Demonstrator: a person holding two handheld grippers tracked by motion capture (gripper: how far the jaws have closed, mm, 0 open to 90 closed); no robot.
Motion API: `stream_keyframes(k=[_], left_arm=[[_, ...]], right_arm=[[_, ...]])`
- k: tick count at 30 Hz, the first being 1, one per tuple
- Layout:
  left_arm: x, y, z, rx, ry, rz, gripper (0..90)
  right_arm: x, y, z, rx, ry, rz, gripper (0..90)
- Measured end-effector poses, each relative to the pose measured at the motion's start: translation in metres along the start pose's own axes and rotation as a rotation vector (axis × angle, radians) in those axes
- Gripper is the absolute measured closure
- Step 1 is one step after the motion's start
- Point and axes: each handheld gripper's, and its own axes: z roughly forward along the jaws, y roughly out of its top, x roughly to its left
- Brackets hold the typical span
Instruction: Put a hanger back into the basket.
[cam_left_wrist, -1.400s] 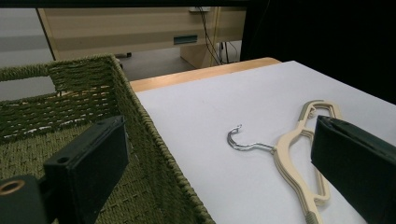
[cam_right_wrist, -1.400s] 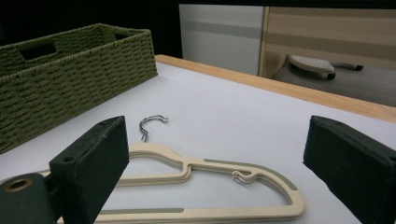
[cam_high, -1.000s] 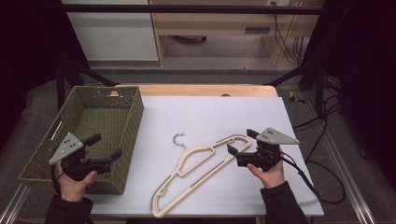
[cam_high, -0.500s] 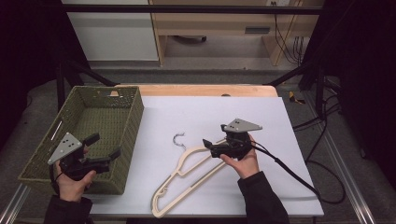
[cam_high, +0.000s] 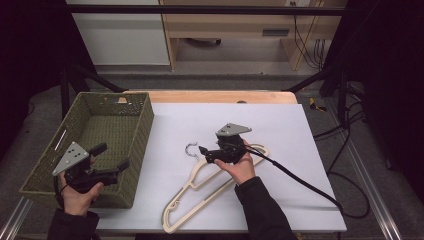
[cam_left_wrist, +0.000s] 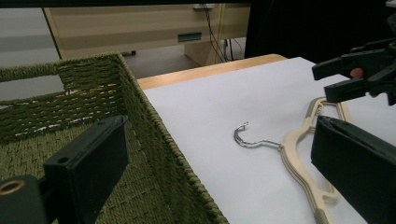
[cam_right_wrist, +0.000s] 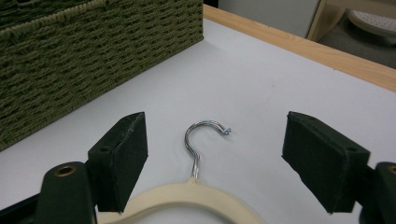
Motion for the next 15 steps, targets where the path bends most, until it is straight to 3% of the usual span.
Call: stream_keyframes(k=[15], left_arm=[[0.001,0.000,0.000,0.003,0.005,0.005,4.1]], right_arm=[[0.003,-0.008,0.044,0.104,0.023,0.021,33.1]])
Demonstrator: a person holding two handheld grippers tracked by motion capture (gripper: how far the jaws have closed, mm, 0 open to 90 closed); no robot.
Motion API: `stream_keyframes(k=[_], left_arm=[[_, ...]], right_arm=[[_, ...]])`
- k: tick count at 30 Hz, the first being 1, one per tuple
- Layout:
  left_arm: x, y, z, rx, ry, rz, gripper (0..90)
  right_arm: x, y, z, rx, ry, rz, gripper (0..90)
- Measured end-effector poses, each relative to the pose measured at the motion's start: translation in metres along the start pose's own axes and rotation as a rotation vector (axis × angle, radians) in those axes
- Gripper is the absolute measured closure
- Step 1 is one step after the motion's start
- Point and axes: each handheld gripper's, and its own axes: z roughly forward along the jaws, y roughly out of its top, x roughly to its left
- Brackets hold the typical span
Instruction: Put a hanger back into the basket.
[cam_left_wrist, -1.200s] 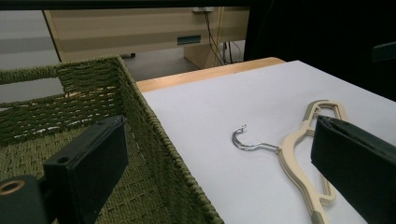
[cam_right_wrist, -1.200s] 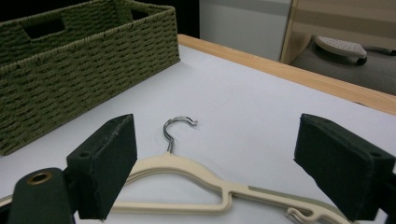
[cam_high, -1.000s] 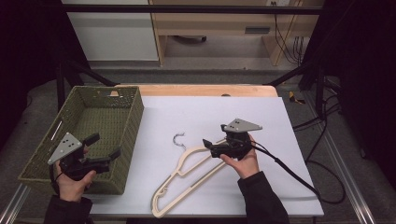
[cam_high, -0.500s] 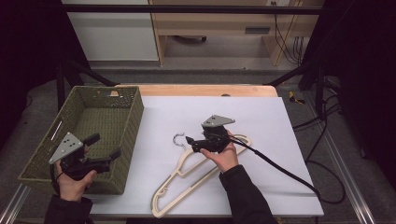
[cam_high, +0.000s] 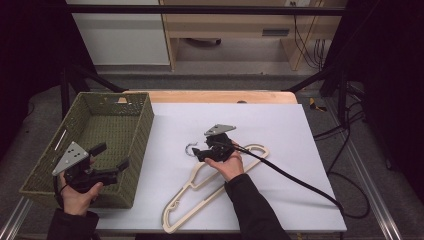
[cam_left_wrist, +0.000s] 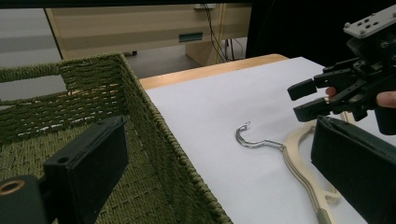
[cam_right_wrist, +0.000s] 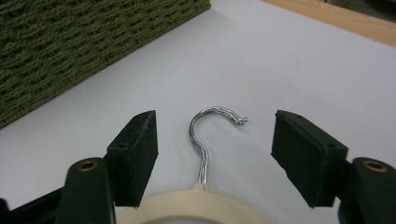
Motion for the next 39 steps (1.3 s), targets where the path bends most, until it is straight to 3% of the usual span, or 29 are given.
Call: stream_keyframes(k=[5,15,16,17,32,35,39], left_arm=[[0.000,0.000,0.000,0.002,0.000,0.003,4.1],[-0.001,0.000,0.000,0.005,-0.002,0.005,4.1],[-0.001,0.000,0.000,0.008,-0.002,0.008,4.1],[-0.001,0.000,0.000,0.008,-0.002,0.008,4.1],[-0.003,0.000,0.002,0.016,-0.006,0.010,4.1],[-0.006,0.001,0.003,0.016,-0.011,0.015,4.1],[-0.008,0.002,0.003,0.015,-0.013,0.017,4.1]], right_arm=[[0.002,-0.005,0.014,0.061,0.008,-0.020,38.7],[-0.001,-0.016,0.035,0.141,-0.001,0.019,58.1],[0.001,-0.016,0.037,0.148,0.004,0.046,59.8],[-0.001,-0.018,0.038,0.152,0.005,0.032,62.1],[-0.002,-0.023,0.048,0.167,0.019,0.067,86.4],[-0.001,-0.022,0.047,0.171,0.011,0.094,87.5],[-0.001,-0.022,0.046,0.166,0.002,0.087,87.9]])
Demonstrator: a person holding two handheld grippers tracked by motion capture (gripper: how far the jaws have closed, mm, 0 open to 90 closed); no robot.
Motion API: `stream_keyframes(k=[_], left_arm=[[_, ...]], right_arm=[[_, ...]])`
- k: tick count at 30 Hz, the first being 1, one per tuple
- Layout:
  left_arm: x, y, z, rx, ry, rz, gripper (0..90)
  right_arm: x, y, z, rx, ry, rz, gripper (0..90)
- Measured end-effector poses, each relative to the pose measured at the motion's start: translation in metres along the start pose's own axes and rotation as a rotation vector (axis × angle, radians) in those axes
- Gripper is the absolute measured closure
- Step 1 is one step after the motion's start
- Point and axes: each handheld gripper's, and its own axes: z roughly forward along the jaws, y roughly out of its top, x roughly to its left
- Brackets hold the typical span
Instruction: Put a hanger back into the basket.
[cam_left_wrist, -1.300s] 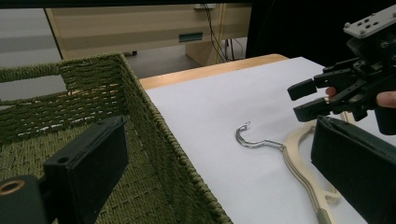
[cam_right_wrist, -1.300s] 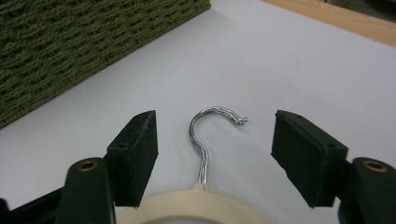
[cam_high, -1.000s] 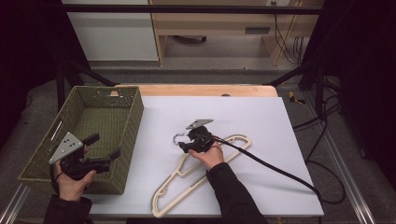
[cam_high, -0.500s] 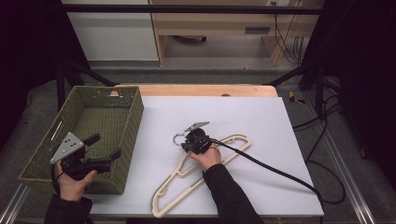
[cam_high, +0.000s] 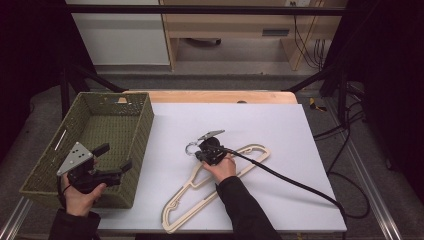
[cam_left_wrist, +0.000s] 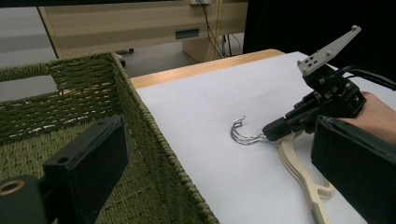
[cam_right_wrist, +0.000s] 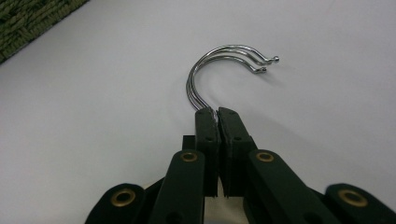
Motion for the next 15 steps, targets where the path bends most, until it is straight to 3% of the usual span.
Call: stream_keyframes(k=[7,15], left_arm=[[-0.014,0.005,0.000,-0.001,-0.027,0.023,4.2],[-0.044,0.008,0.013,0.046,-0.094,0.053,4.3]], right_arm=[[0.005,0.003,-0.010,-0.041,-0.013,0.028,89.1],[0.013,0.006,-0.032,-0.104,-0.029,-0.023,89.3]])
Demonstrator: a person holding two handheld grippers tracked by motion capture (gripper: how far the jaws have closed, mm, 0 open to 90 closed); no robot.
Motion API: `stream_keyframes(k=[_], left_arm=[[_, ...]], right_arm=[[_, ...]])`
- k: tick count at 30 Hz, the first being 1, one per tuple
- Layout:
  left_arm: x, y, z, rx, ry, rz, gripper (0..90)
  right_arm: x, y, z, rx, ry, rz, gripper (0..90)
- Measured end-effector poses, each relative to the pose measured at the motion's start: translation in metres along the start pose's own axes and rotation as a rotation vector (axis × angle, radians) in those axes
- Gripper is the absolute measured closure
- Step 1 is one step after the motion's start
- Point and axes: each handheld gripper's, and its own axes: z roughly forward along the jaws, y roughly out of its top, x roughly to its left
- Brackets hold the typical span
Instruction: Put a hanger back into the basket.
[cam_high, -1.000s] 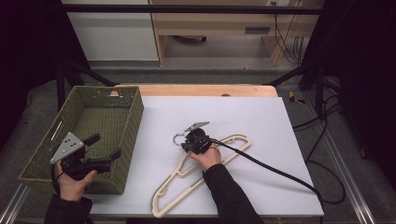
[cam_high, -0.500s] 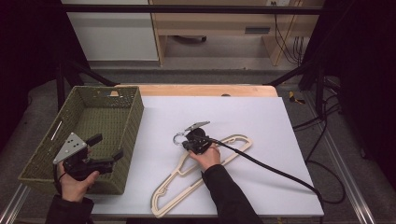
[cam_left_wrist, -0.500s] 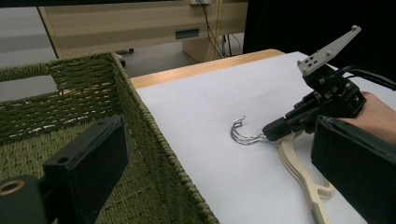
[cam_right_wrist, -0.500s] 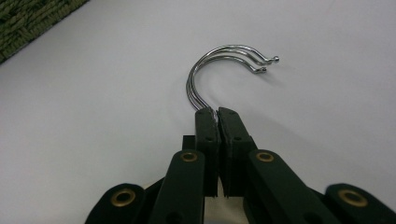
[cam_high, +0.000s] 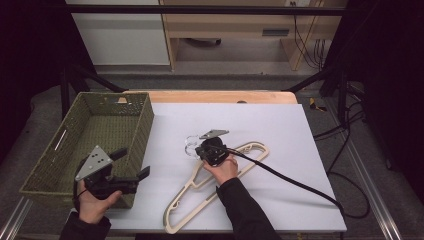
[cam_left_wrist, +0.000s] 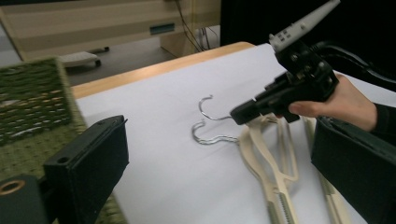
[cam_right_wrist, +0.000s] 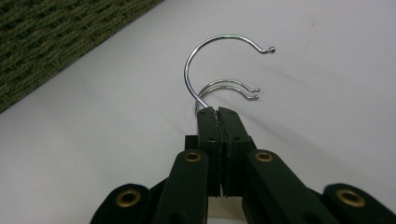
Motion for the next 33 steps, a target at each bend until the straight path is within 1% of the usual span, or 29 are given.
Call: stream_keyframes(k=[1,2,3,4,6,7,8,9,10,11,12,13,14,15,17,18,21,22,23,25,26,27,29,31,32,33], left_arm=[[-0.004,0.000,0.003,0.007,-0.010,-0.001,4.3],[-0.011,0.000,0.011,0.029,-0.027,0.002,4.6],[-0.011,0.000,0.011,0.029,-0.027,0.002,4.8],[-0.015,-0.001,0.015,0.044,-0.034,0.005,4.8],[-0.021,-0.003,0.025,0.071,-0.050,0.000,6.1],[-0.024,-0.004,0.030,0.088,-0.058,-0.002,6.5],[-0.029,-0.007,0.043,0.128,-0.071,-0.002,6.7],[-0.029,-0.007,0.043,0.128,-0.071,-0.002,7.1],[-0.034,-0.010,0.057,0.166,-0.085,-0.006,7.3],[-0.034,-0.010,0.057,0.166,-0.085,-0.006,7.8],[-0.036,-0.014,0.070,0.206,-0.085,-0.006,8.6],[-0.036,-0.014,0.070,0.206,-0.085,-0.006,9.5],[-0.037,-0.017,0.081,0.239,-0.100,-0.015,10.4],[-0.037,-0.017,0.081,0.239,-0.100,-0.015,11.6],[-0.039,-0.020,0.091,0.262,-0.112,-0.016,12.6],[-0.040,-0.020,0.095,0.274,-0.117,-0.021,13.5],[-0.042,-0.022,0.107,0.304,-0.143,-0.027,17.7],[-0.043,-0.022,0.112,0.313,-0.152,-0.028,20.8],[-0.044,-0.023,0.116,0.322,-0.163,-0.031,20.8],[-0.047,-0.025,0.127,0.339,-0.185,-0.044,23.8],[-0.049,-0.026,0.132,0.350,-0.189,-0.044,25.2],[-0.050,-0.028,0.137,0.357,-0.196,-0.055,27.3],[-0.052,-0.030,0.146,0.380,-0.218,-0.067,32.7],[-0.054,-0.033,0.153,0.392,-0.232,-0.079,39.0],[-0.054,-0.034,0.156,0.401,-0.239,-0.094,44.0],[-0.055,-0.035,0.158,0.412,-0.247,-0.097,44.0]], right_arm=[[0.000,0.000,-0.002,-0.009,0.001,-0.011,89.3],[0.001,0.000,-0.004,-0.008,0.001,-0.022,89.3],[0.001,0.000,-0.004,-0.008,0.001,-0.022,89.3],[0.002,0.001,-0.005,-0.011,0.001,-0.019,89.3],[0.002,0.000,-0.008,-0.020,0.005,-0.030,89.3],[0.003,0.000,-0.009,-0.023,0.005,-0.030,89.3],[0.002,0.000,-0.009,-0.024,0.008,-0.040,89.3],[0.003,0.000,-0.010,-0.026,0.007,-0.041,89.3],[0.003,0.000,-0.010,-0.028,0.007,-0.044,89.3],[0.003,0.000,-0.010,-0.028,0.007,-0.044,89.3],[0.003,-0.001,-0.011,-0.029,0.011,-0.037,89.3],[0.003,-0.001,-0.011,-0.029,0.011,-0.037,89.3],[0.002,-0.001,-0.013,-0.033,0.014,-0.033,89.3],[0.002,-0.001,-0.013,-0.033,0.014,-0.033,89.3],[0.002,-0.002,-0.014,-0.045,0.016,-0.026,89.3],[0.001,-0.002,-0.014,-0.043,0.018,-0.035,89.3],[0.001,-0.003,-0.016,-0.046,0.019,-0.044,89.3],[0.002,-0.003,-0.018,-0.054,0.018,-0.046,89.3],[0.002,-0.003,-0.018,-0.054,0.018,-0.046,89.3],[0.003,-0.003,-0.020,-0.057,0.019,-0.051,89.3],[0.003,-0.003,-0.021,-0.057,0.021,-0.050,89.3],[0.003,-0.002,-0.021,-0.059,0.021,-0.052,89.3],[0.004,-0.002,-0.023,-0.062,0.018,-0.060,89.3],[0.005,-0.002,-0.025,-0.066,0.020,-0.063,89.2],[0.006,-0.002,-0.027,-0.069,0.024,-0.065,89.3],[0.006,-0.002,-0.027,-0.069,0.024,-0.065,89.3]])
